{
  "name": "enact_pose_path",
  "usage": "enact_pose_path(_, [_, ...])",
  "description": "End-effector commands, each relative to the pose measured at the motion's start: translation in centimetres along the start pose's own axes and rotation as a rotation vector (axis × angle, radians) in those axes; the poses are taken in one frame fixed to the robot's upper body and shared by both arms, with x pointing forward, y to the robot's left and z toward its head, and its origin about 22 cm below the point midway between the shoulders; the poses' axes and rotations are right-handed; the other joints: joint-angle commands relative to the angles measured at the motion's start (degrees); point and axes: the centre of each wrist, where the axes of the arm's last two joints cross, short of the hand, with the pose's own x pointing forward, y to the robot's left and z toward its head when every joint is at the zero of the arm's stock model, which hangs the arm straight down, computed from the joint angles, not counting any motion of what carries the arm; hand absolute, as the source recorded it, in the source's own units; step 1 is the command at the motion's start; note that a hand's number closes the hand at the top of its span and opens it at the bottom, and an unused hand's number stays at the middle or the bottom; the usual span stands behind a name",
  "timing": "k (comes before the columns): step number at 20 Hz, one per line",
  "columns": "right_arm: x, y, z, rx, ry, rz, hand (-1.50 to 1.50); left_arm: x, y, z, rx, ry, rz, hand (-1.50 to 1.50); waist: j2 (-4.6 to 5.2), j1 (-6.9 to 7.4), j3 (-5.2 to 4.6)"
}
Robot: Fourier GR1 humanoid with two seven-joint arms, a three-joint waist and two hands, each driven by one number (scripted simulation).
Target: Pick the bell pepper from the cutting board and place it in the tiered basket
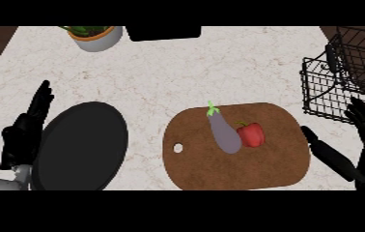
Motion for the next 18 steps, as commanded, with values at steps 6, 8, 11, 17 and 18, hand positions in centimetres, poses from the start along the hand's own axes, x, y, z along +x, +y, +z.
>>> enact_pose_path(6, [4.3, -5.2, 4.9, 0.234, 0.104, 0.467, -1.50, 2.3, -1.9, -0.8, -0.042, -0.010, -0.011, 0.00, 0.27, 2.61, -0.35])
enact_pose_path(8, [5.7, -4.9, 5.2, 0.307, 0.135, 0.548, -1.50, 2.2, -1.1, -1.7, -0.018, -0.024, -0.029, 0.00, 0.68, 3.48, -0.44])
enact_pose_path(11, [9.3, -4.4, 4.4, 0.308, 0.171, 0.635, -1.50, 2.7, -2.5, -1.8, -0.063, -0.035, -0.023, 0.00, 0.90, 5.03, -0.41])
enact_pose_path(17, [12.9, -0.9, 2.4, 0.267, 0.299, 0.682, -1.50, 5.5, -2.7, -2.2, -0.101, -0.054, -0.012, 0.00, 0.72, 6.58, -0.07])
enact_pose_path(18, [13.9, -0.2, 3.6, 0.271, 0.310, 0.663, -1.50, 3.7, -3.2, -2.7, -0.088, -0.052, -0.038, 0.00, 0.78, 5.91, -0.14])
